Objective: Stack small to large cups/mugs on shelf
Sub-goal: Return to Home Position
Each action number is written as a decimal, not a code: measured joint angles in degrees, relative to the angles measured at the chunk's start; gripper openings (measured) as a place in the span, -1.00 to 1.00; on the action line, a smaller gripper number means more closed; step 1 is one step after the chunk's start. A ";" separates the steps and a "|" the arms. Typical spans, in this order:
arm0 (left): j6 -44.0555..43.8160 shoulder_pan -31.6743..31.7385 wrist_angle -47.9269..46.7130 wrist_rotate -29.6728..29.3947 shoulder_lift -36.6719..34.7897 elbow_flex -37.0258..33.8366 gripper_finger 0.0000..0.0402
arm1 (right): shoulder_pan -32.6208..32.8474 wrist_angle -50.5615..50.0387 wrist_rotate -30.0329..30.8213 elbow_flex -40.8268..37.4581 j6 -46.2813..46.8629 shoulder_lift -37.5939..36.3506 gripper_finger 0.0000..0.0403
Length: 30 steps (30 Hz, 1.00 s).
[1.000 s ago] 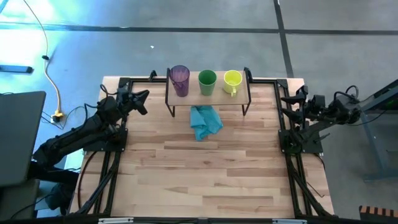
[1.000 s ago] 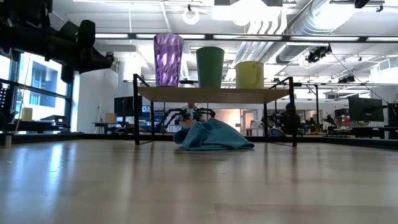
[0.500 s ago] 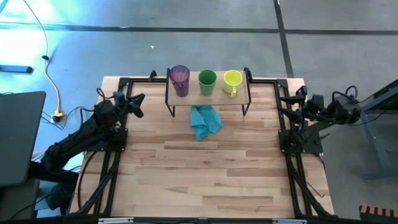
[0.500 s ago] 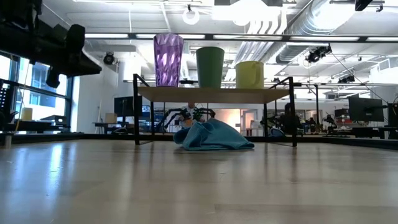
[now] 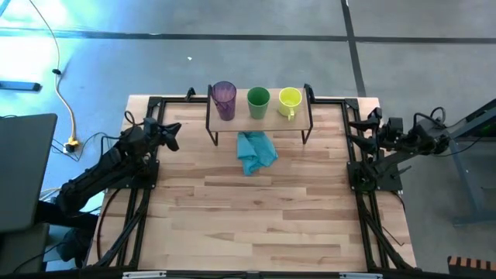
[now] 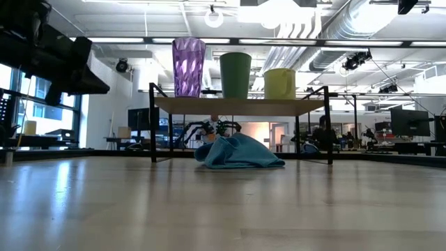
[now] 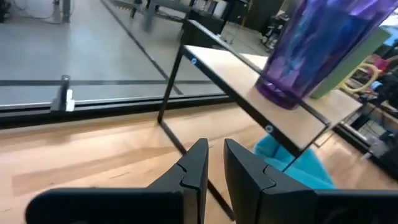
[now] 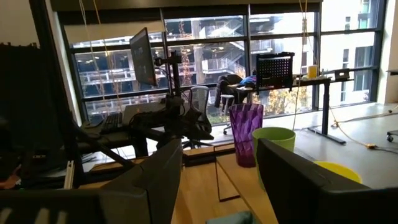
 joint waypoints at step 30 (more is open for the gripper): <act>-4.55 -2.52 12.44 15.30 -0.02 -4.36 -0.79 | 0.00 7.21 -11.86 -3.20 -1.47 6.58 -0.01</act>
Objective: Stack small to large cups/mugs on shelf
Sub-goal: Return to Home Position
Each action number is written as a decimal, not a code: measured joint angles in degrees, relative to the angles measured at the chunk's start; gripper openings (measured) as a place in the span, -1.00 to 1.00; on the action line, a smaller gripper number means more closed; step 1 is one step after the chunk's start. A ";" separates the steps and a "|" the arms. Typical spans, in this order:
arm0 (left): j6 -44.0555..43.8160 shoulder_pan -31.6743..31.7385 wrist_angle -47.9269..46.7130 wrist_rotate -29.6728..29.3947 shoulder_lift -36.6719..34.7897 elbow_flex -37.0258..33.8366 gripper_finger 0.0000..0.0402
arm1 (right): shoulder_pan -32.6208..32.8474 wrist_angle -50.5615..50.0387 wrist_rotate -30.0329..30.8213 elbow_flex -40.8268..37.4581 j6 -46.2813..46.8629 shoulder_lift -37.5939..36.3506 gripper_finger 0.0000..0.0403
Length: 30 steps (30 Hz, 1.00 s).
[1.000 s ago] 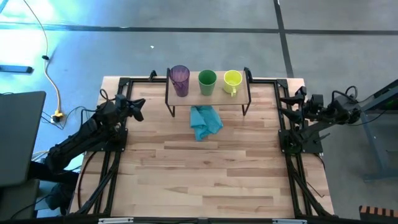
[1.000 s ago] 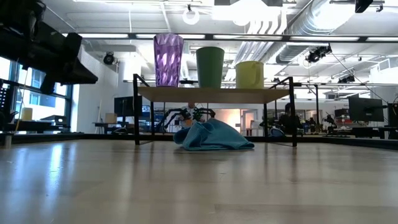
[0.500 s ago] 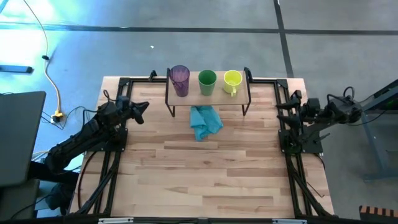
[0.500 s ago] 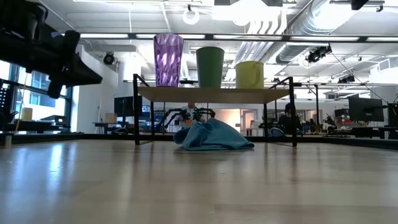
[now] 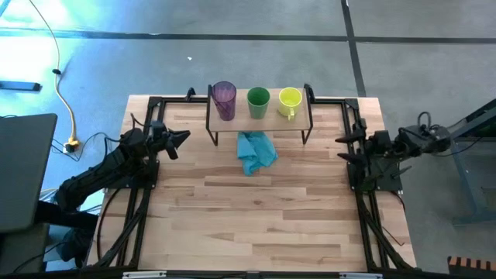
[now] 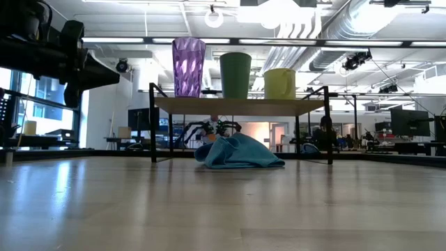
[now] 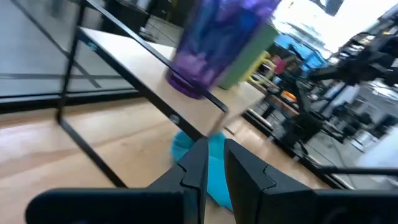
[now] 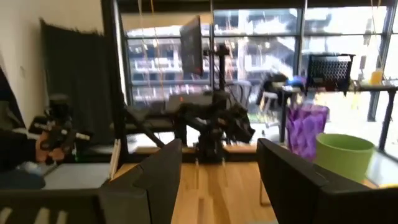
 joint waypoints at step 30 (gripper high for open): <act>-5.07 -25.47 1.21 -17.50 0.02 0.00 -0.79 | -0.02 44.36 -4.72 -34.72 2.41 -7.23 -0.01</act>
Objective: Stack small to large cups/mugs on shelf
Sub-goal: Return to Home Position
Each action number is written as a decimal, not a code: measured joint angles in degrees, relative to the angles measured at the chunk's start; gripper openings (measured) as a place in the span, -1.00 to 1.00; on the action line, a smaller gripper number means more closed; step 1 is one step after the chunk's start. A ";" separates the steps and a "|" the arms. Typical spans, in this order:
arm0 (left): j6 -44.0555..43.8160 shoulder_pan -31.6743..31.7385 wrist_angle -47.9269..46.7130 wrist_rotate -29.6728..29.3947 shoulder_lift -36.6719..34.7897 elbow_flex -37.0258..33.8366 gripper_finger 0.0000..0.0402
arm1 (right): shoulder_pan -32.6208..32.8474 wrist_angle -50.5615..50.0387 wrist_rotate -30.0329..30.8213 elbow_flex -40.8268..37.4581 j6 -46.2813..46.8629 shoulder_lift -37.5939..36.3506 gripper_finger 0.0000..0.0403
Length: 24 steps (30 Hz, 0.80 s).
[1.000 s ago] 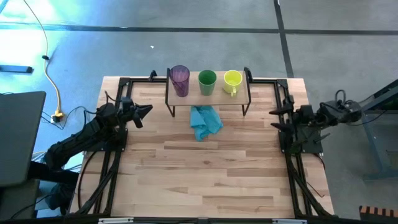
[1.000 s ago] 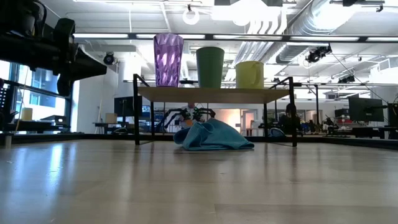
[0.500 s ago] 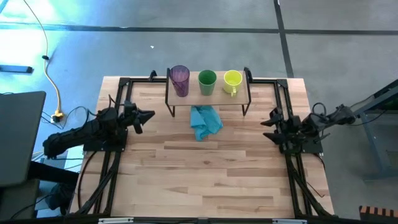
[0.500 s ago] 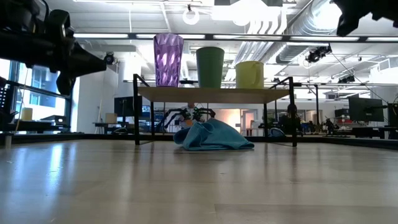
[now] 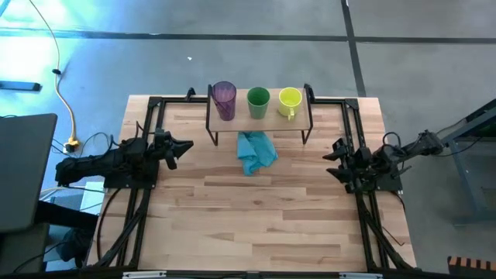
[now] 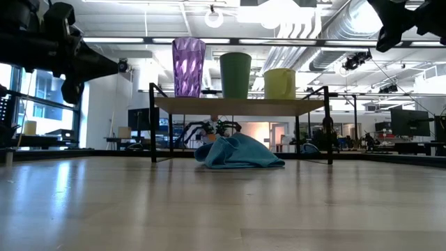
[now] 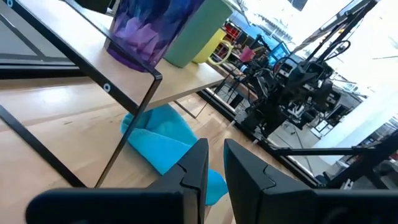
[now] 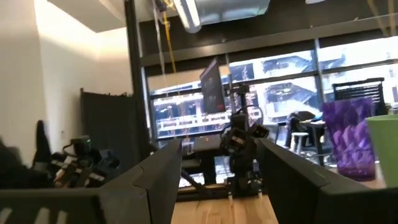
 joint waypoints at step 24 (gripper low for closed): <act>-1.62 -3.28 13.16 -1.22 14.86 -0.04 -0.79 | -27.49 -13.21 -32.56 -0.04 17.58 -0.03 -0.01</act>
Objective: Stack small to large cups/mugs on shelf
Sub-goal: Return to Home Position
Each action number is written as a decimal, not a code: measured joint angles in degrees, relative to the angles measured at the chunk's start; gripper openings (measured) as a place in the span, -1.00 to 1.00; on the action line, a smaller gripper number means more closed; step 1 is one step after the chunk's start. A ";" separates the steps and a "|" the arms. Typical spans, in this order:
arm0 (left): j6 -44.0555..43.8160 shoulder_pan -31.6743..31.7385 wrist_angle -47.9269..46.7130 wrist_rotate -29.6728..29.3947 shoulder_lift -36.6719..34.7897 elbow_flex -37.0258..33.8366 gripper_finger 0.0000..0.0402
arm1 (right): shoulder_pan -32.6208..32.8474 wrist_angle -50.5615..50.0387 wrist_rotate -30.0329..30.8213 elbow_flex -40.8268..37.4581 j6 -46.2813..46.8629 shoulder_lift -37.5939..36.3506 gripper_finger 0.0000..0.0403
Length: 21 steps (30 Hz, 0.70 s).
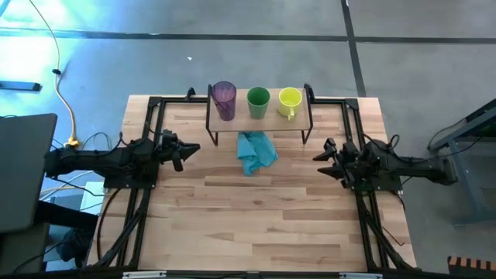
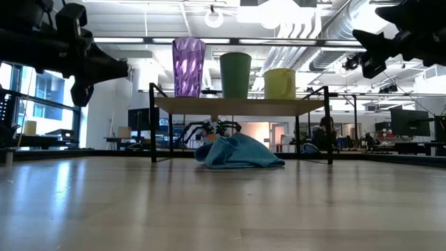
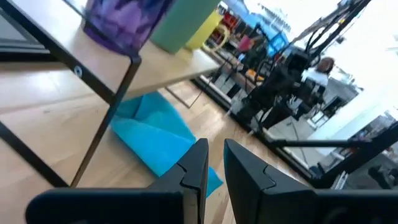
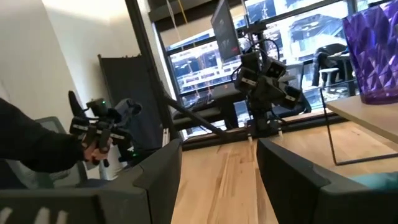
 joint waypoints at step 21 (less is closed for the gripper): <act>5.93 0.13 -7.46 3.03 -10.41 0.01 -0.79 | -1.76 -2.65 -0.23 -0.03 0.05 -0.09 -0.01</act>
